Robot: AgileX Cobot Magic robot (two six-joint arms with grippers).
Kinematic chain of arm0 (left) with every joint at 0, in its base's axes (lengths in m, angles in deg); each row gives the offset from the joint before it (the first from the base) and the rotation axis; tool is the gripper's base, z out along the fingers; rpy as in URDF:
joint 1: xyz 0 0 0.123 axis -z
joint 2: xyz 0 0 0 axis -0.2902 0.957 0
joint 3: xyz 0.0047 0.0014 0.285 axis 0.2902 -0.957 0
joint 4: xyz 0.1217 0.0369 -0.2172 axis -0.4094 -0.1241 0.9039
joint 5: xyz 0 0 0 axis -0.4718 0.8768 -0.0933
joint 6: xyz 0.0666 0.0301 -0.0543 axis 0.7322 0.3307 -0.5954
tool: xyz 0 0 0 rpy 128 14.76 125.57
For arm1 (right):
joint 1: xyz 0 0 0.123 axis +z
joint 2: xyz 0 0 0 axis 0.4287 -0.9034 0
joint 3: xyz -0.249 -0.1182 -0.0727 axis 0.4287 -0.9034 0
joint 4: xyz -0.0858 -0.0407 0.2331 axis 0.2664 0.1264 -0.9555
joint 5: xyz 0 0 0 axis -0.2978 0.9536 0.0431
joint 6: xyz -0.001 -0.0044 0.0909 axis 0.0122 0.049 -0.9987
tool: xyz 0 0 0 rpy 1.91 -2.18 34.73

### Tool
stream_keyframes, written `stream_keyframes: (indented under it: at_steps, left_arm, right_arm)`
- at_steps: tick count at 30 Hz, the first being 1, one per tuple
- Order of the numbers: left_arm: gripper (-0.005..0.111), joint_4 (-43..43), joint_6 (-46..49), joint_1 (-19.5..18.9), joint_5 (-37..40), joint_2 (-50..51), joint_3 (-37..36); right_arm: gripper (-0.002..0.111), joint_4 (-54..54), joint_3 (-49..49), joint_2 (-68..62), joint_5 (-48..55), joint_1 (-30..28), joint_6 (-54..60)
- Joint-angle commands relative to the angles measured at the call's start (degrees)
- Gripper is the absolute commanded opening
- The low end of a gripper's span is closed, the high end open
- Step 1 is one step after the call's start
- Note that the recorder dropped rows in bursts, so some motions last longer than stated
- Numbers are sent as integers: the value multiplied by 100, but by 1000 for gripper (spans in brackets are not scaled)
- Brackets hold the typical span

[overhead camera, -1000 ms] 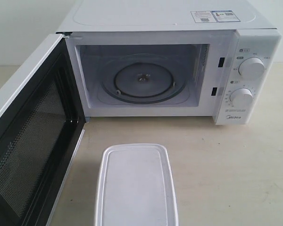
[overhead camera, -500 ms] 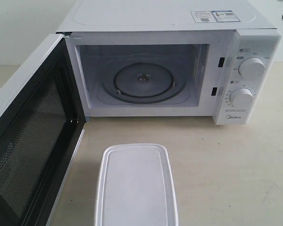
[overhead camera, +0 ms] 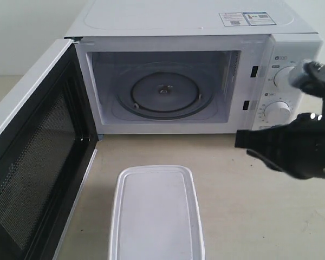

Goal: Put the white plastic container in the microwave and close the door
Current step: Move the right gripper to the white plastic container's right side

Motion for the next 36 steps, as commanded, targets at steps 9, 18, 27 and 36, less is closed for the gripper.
stream_keyframes:
  at_steps: [9,18,27,36]
  left_arm:
    - [4,44,38,29,-9,-18,-21]
    - [4,44,38,29,-9,-18,-21]
    - [4,44,38,29,-9,-18,-21]
    - [4,44,38,29,-9,-18,-21]
  right_arm:
    - [0,2079,-595,-267,-917,754,-4126]
    - [0,6076,-1362,-277,-3310,176,-8118]
    - [0,8443,-1375,-317,-5303,-1386,-9634]
    - [40,10086,-1153,-2526,-6877,-2322,-8999]
